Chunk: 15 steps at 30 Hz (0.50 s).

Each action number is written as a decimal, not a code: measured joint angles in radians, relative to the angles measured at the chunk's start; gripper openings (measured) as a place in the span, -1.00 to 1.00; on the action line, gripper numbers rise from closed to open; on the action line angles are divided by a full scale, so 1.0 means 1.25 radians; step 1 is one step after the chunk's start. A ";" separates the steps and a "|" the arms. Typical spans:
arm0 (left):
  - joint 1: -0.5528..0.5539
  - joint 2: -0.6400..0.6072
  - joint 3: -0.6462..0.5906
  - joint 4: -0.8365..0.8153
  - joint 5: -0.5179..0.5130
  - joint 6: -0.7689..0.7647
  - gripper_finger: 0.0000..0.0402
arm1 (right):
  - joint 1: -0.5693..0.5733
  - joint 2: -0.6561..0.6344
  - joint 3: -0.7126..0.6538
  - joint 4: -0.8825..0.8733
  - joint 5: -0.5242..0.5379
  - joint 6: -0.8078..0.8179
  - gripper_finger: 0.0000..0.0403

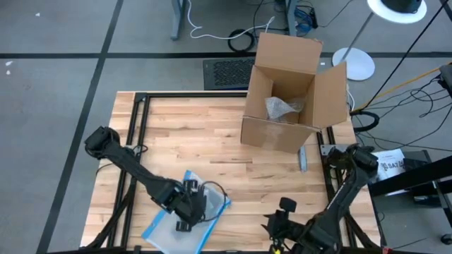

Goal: Unpack boxes
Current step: Move the transparent zip bag to the top left of the table

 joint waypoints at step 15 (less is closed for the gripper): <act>0.026 -0.003 -0.250 0.282 0.052 0.016 -0.68 | -0.051 0.000 -0.111 0.117 -0.002 0.007 -0.33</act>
